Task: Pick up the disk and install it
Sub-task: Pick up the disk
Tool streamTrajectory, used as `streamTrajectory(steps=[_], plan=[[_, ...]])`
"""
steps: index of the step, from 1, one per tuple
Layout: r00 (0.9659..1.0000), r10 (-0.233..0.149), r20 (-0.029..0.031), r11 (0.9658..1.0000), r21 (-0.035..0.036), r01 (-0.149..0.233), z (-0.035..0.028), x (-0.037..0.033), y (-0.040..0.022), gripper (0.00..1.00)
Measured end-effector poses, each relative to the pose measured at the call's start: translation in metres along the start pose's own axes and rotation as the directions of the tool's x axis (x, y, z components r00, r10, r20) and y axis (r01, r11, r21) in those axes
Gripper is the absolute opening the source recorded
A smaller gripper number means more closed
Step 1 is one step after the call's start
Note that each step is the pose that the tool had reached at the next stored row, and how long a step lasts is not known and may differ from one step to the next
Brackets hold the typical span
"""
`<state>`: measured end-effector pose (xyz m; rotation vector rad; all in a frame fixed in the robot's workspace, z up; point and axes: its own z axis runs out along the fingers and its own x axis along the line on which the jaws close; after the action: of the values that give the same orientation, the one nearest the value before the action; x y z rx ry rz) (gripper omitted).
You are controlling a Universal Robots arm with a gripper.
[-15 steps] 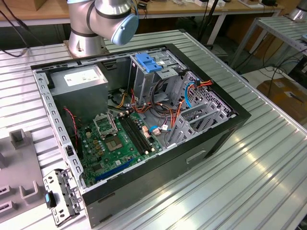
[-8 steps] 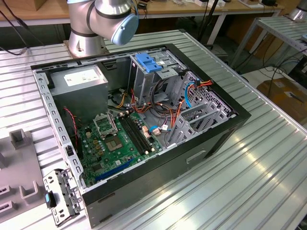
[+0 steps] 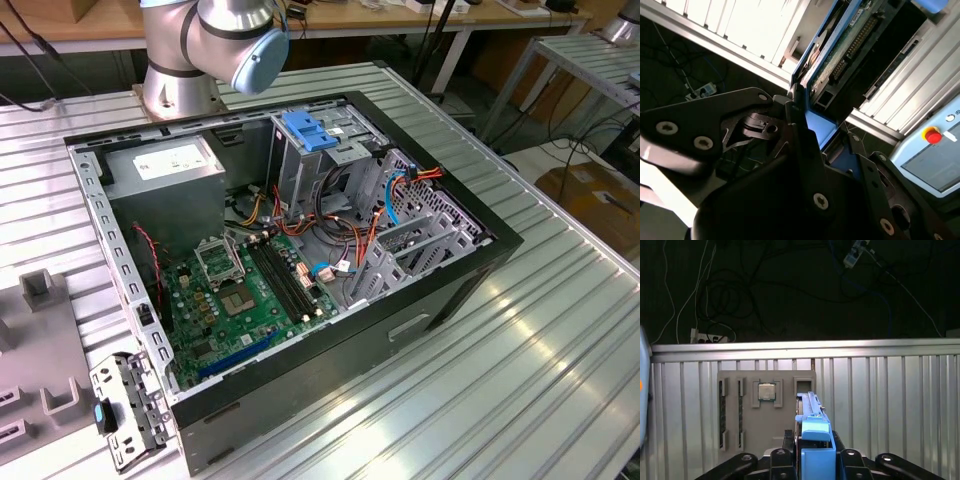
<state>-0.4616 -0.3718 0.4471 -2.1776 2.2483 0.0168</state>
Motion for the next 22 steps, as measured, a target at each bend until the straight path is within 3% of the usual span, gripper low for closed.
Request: streamTrajectory(steps=[22], plan=[[1.0, 0.0, 0.0, 1.0, 0.0, 0.0, -0.0159, -0.0002, 0.0, 0.37]])
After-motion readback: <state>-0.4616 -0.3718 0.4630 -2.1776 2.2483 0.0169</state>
